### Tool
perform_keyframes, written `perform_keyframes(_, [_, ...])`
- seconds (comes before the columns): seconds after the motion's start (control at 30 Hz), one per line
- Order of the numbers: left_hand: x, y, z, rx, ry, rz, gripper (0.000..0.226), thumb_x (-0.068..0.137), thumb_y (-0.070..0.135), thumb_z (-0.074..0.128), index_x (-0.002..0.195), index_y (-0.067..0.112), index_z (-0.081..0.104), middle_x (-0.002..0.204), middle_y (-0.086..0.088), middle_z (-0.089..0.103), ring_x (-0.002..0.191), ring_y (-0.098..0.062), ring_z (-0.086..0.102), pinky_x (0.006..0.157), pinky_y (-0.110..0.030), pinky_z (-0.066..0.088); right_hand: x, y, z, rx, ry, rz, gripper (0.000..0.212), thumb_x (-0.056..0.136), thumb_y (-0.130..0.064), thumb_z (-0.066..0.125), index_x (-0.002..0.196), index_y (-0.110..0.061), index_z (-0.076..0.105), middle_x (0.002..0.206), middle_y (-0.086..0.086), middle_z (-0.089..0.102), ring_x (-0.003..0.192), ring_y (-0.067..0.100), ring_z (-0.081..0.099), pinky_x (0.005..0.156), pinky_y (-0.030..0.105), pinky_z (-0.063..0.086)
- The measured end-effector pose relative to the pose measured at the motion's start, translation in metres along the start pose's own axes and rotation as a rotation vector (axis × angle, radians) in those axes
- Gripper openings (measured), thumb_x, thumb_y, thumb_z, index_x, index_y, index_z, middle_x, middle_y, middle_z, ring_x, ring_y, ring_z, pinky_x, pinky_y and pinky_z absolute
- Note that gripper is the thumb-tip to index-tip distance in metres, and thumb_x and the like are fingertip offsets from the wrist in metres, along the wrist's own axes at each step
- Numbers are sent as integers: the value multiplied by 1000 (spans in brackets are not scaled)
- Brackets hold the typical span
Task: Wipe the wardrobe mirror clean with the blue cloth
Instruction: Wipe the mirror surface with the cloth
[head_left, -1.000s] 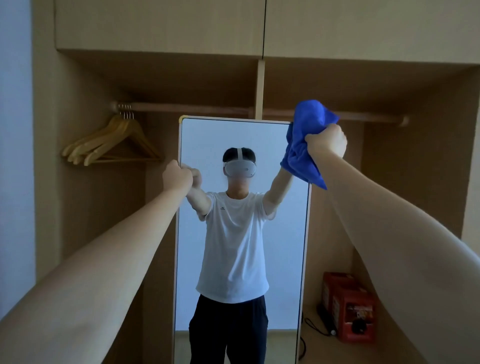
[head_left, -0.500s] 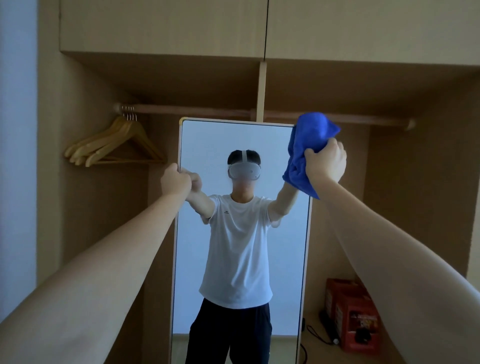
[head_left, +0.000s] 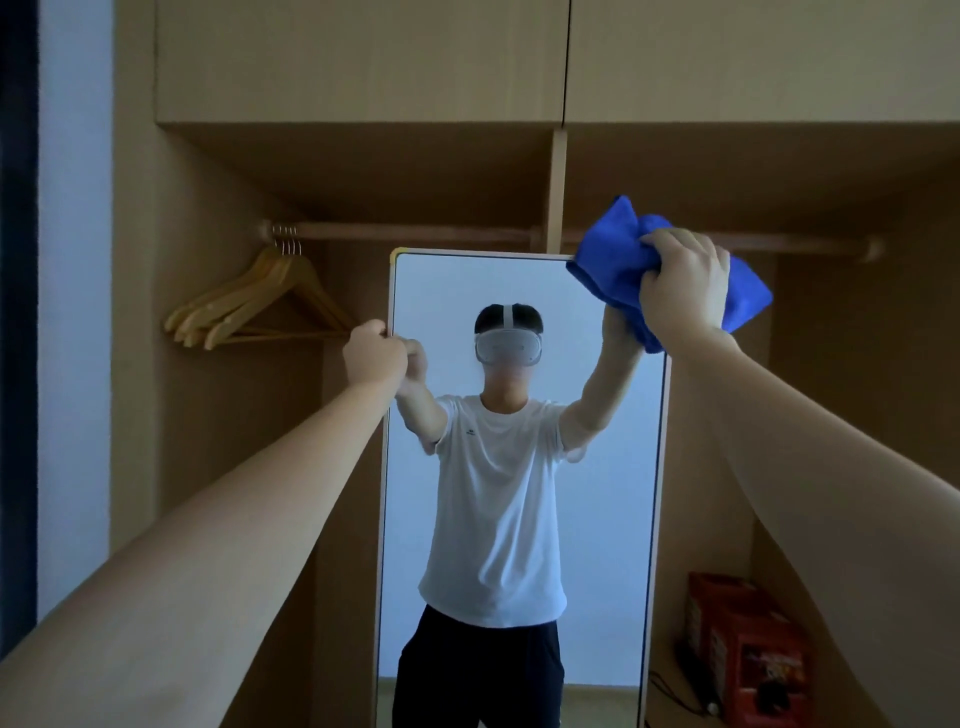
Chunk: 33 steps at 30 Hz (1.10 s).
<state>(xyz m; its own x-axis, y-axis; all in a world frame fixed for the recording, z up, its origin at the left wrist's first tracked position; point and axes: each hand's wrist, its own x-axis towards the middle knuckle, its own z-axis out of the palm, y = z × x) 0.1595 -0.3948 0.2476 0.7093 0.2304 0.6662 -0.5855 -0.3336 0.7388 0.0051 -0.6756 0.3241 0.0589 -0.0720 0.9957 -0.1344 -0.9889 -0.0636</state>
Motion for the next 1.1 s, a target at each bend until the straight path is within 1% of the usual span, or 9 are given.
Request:
perform_keyframes(0.13, [5,-12,2,-21,-12,38,21,88,-6,42,73,-5,56,64,-11,43,60,-21,43,56,-27,30,-4,-19,17,2,68,28,38,80,-3,47,110,-10,68,109,8,69,106,33,55,98,38,31])
perform_keyframes(0.3, [18,-16,1,39,-70,-36,34,89,2,49,62,21,45,61,4,43,53,-9,35,53,-19,30,9,-54,31,87,16,-170,23,70,-1,56,89,-6,68,85,11,68,80,36,61,78,34,35])
perform_keyframes(0.43, [19,-20,6,12,-51,-20,33,91,1,46,62,18,45,60,4,40,53,-12,34,53,-20,28,17,-94,39,183,-159,-31,27,80,-2,48,100,-4,67,102,16,64,97,33,58,82,32,38])
perform_keyframes(0.5, [19,-23,9,-31,-1,24,31,89,-2,45,62,13,46,58,1,37,53,-14,36,53,-21,29,10,-89,34,213,-153,-168,28,73,-1,49,95,0,66,95,17,66,87,37,60,75,32,36])
perform_keyframes(0.57, [19,-25,9,-48,-5,19,36,86,-3,46,57,17,40,57,1,35,54,-16,36,52,-22,28,3,-67,24,131,-165,-249,42,70,-11,47,107,-3,67,103,15,68,94,38,60,84,40,42])
perform_keyframes(0.63, [18,-24,5,-22,-61,-38,38,85,-1,48,56,22,38,57,2,37,54,-16,34,53,-24,30,-5,-48,16,3,-130,-170,46,76,-21,47,118,-12,63,112,9,65,104,35,57,95,45,39])
perform_keyframes(0.77, [16,-20,4,-127,-36,-5,34,71,-9,41,53,16,25,56,-3,23,54,-22,25,54,-29,16,-20,-48,21,-33,41,114,31,83,-16,50,110,-15,64,113,4,64,107,31,54,102,41,34])
perform_keyframes(0.93, [21,-25,-2,-115,-136,15,21,81,-3,43,63,4,51,65,-14,42,60,-24,41,56,-30,30,-14,-92,40,189,-24,-40,17,78,-7,48,87,-8,62,94,12,65,85,33,56,76,45,44])
perform_keyframes(1.1, [22,-28,0,-119,-138,42,21,80,-4,41,66,7,52,67,-15,41,62,-23,39,59,-32,28,-15,-134,54,211,-91,-126,37,85,-8,51,117,-3,68,120,14,66,110,37,57,97,45,45])
